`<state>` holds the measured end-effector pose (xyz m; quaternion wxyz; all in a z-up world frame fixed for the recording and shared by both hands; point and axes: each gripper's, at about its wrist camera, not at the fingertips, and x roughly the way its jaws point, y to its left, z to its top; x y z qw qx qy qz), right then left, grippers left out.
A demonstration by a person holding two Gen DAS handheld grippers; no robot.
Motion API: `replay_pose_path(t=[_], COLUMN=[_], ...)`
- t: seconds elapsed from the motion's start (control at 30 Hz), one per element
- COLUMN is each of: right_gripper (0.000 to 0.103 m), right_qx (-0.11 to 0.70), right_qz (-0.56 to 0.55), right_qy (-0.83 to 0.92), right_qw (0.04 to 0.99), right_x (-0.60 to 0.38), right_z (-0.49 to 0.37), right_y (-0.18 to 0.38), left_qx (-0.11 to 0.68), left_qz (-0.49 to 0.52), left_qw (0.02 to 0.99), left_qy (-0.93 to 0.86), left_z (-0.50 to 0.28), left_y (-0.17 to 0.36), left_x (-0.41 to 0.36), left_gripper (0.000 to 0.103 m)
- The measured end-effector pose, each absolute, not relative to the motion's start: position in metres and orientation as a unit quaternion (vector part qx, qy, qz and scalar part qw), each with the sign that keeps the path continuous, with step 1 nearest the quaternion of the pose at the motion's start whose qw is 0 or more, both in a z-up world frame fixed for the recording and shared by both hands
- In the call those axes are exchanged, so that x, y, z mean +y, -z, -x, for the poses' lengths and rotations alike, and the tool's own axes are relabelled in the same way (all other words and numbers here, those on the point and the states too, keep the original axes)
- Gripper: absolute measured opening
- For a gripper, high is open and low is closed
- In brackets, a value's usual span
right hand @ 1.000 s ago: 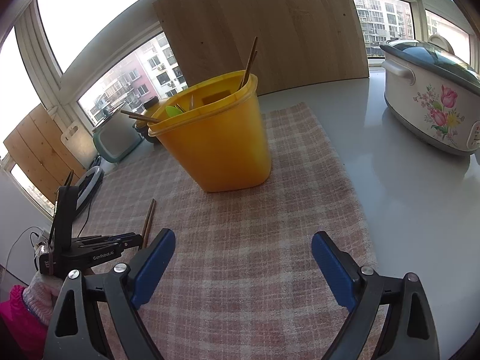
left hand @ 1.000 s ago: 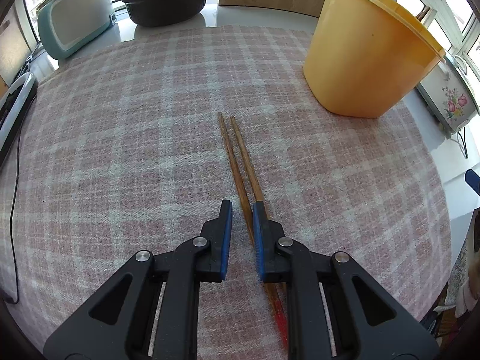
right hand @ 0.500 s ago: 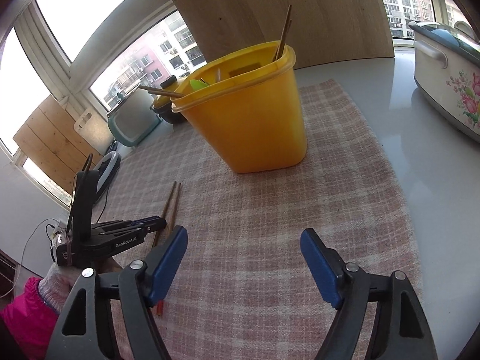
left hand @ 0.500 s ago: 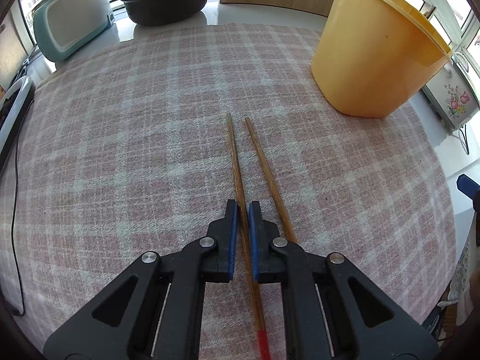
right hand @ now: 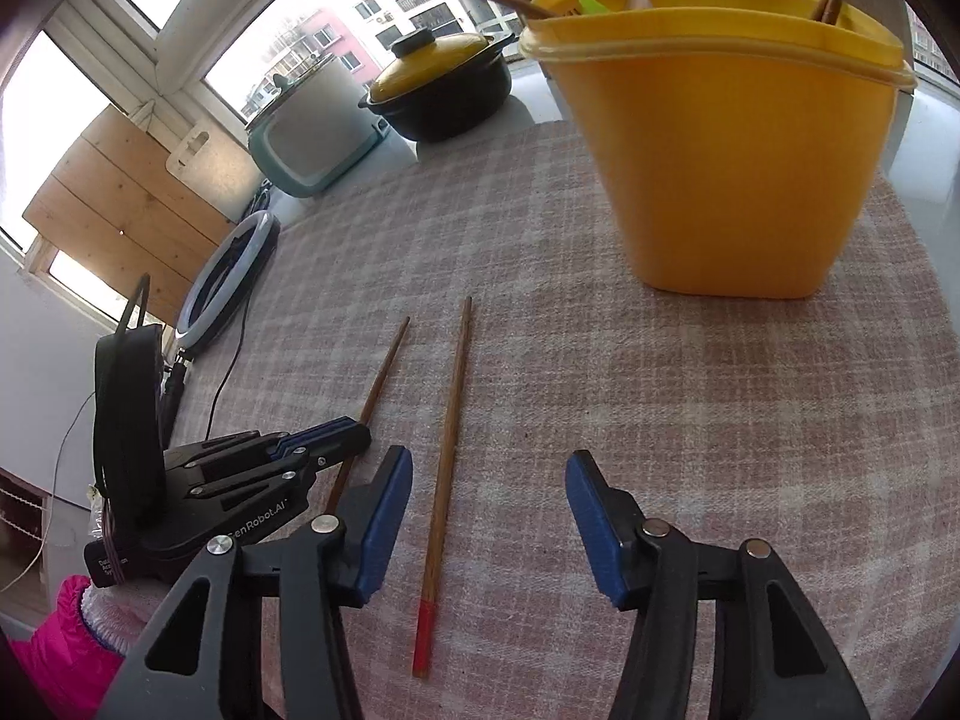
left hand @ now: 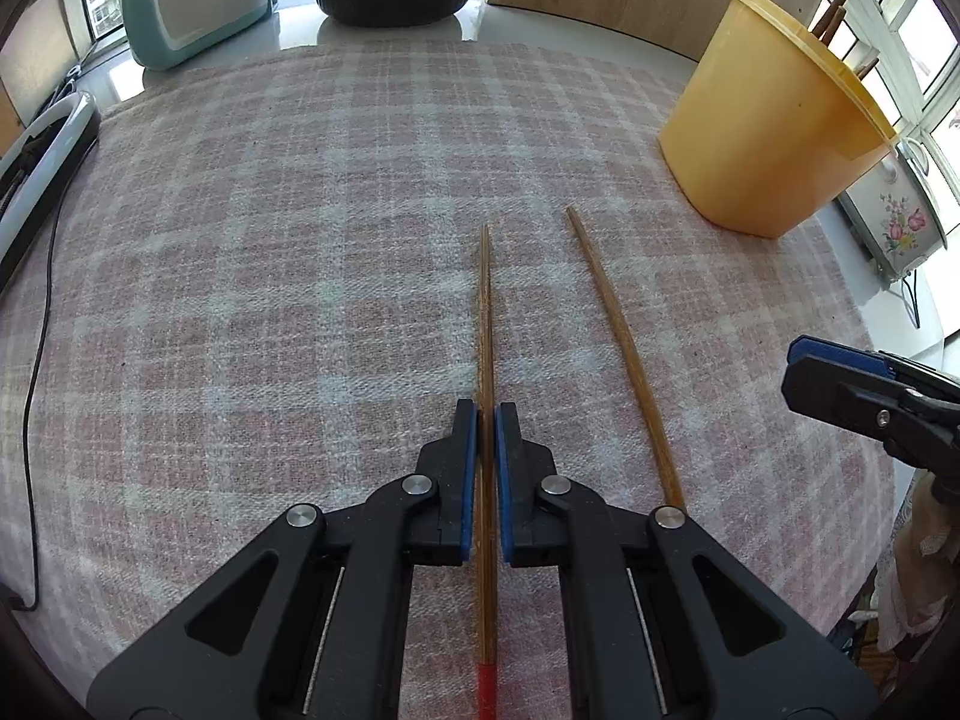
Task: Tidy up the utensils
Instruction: 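Close the left tool on one chopstick while the right tool grasps the other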
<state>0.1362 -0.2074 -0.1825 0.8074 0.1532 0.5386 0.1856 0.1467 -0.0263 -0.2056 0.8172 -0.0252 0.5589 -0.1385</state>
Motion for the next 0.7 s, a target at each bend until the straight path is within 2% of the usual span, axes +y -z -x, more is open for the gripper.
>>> replay_pose_path(t=[0.1, 0.33, 0.7], right_gripper=[0.046, 0.037, 0.03], right_qx=[0.56, 0.604, 0.64], right_qz=[-0.126, -0.107, -0.048], right_qy=[-0.193, -0.187, -0.169], right_qw=[0.796, 0.768, 0.748], right_x=[-0.186, -0.16, -0.127], right_z=[-0.149, -0.176, -0.2], right_y=[0.188, 0.202, 0.216], left_qx=[0.565, 0.565, 0.565], left_qz=[0.037, 0.032, 0.078], left_qw=[0.812, 0.811, 0.808], left_qy=[0.143, 0.15, 0.152], left_z=[-0.148, -0.161, -0.157], left_y=[0.206, 0.207, 0.208], left_x=[-0.021, -0.024, -0.002], left_gripper=[0.005, 0.005, 0.004])
